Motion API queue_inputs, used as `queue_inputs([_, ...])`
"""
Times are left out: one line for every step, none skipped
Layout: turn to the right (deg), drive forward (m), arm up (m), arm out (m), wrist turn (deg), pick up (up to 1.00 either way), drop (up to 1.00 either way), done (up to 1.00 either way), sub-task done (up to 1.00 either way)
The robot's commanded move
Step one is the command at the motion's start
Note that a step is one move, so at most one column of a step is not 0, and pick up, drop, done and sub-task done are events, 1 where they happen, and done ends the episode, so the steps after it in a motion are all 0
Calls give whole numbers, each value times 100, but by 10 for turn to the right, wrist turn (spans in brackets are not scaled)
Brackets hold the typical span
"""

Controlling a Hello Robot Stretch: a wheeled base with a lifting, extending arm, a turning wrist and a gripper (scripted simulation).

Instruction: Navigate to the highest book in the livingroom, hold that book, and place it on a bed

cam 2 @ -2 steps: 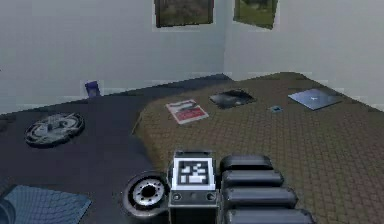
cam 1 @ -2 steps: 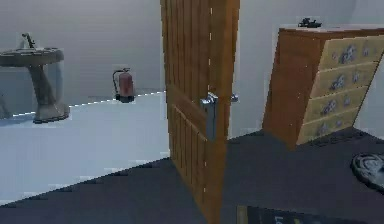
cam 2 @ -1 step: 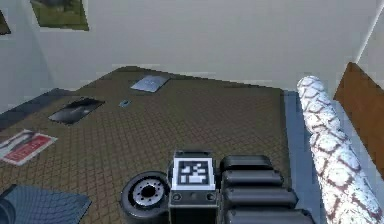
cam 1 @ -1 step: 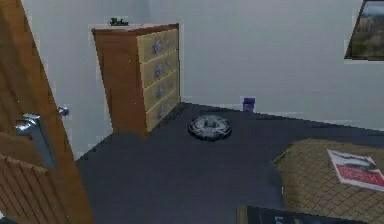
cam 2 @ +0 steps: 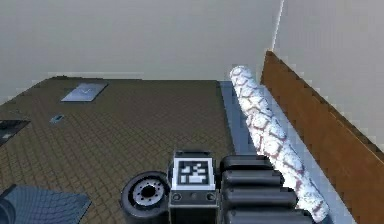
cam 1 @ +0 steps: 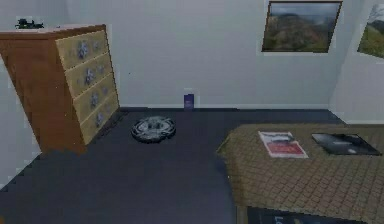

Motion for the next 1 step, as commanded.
queue_inputs([0, 60, 0, 0, 0, 0, 0, 0, 0])
